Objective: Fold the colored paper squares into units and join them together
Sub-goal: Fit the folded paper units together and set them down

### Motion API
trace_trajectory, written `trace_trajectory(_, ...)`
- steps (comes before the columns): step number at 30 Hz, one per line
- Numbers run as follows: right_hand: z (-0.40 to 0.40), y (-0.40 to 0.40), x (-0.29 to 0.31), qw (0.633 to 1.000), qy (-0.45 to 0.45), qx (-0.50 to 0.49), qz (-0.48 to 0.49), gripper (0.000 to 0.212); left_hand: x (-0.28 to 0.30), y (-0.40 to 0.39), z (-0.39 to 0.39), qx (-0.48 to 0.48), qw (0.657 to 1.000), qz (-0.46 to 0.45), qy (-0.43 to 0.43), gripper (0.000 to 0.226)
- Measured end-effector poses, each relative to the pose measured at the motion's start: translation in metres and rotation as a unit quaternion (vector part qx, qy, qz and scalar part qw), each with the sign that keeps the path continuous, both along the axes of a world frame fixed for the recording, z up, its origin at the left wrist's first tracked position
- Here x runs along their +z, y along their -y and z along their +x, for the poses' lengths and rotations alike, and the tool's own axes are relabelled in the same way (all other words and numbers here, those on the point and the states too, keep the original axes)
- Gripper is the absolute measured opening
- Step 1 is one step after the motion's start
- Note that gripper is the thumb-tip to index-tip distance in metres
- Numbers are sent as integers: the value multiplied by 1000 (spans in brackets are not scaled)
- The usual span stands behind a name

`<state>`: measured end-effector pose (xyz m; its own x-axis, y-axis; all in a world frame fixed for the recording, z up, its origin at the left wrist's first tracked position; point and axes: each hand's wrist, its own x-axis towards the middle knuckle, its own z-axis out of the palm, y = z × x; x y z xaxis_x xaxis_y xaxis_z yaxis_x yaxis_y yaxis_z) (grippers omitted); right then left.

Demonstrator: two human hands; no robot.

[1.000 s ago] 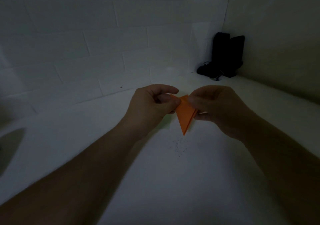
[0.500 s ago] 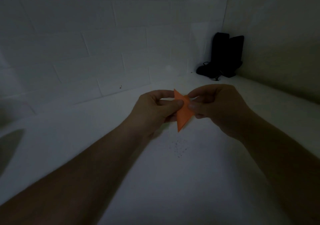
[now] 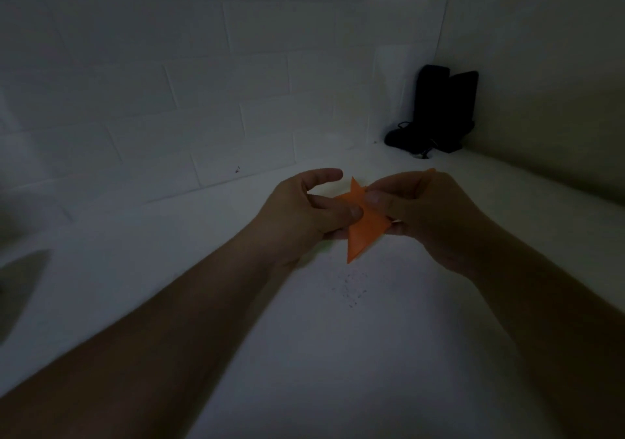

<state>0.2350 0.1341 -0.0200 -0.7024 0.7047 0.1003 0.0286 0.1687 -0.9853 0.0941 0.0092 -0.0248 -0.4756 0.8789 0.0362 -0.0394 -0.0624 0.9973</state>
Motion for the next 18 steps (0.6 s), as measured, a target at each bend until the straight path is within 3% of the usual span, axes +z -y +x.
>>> trace_trajectory(8, 0, 4, -1, 999, 0, 14, 38, 6, 3, 2, 4, -36, 997, -37, -65, 80)
trace_trajectory(18, -3, 3, -6, 994, -46, -28, 97, 17, 5, 1, 8, -33, 997, -48, -42, 67)
